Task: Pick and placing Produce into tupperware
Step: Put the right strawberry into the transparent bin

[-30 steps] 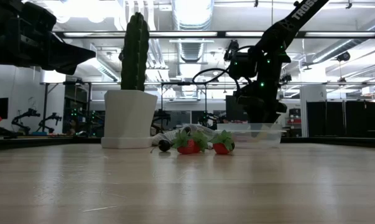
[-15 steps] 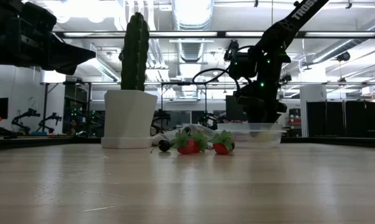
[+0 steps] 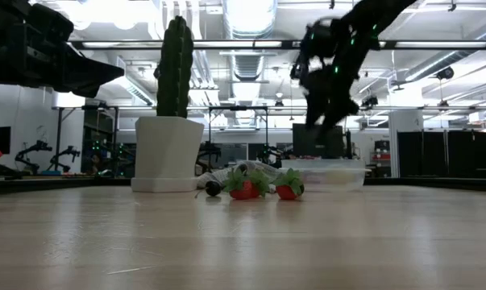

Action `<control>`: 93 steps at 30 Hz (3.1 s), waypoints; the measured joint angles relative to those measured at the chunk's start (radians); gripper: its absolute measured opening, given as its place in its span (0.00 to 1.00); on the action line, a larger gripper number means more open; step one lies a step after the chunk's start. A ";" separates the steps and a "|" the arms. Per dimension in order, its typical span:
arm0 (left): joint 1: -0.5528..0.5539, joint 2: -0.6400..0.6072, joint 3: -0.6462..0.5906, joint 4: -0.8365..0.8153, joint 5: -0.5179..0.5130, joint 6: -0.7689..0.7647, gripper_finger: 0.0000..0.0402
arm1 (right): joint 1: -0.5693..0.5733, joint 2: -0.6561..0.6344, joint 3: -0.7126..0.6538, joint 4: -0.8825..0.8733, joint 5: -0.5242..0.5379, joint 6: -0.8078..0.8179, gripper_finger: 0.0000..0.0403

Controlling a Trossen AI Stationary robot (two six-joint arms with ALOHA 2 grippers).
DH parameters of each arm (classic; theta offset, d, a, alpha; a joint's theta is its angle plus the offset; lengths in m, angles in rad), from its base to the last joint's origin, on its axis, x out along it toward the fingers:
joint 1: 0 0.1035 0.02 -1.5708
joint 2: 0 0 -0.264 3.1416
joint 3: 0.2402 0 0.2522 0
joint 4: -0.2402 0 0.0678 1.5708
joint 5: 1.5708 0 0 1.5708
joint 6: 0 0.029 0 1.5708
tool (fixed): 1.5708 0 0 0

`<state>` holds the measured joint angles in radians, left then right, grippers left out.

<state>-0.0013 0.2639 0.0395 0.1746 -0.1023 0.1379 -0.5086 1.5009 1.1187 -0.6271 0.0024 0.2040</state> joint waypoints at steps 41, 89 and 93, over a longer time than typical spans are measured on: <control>0.000 0.004 -0.001 0.000 0.000 -0.002 0.00 | 0.661 -0.094 -0.060 0.219 0.026 -0.242 0.62; 0.000 0.017 -0.002 0.000 0.001 -0.001 0.00 | 0.588 0.364 -0.037 0.266 0.105 -0.242 0.62; 0.000 0.017 -0.002 0.001 0.001 0.000 0.00 | 0.588 0.362 -0.036 0.272 0.105 -0.238 0.61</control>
<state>-0.0011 0.2810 0.0376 0.1752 -0.1017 0.1375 0.0792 1.8629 1.0826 -0.3555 0.1070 -0.0341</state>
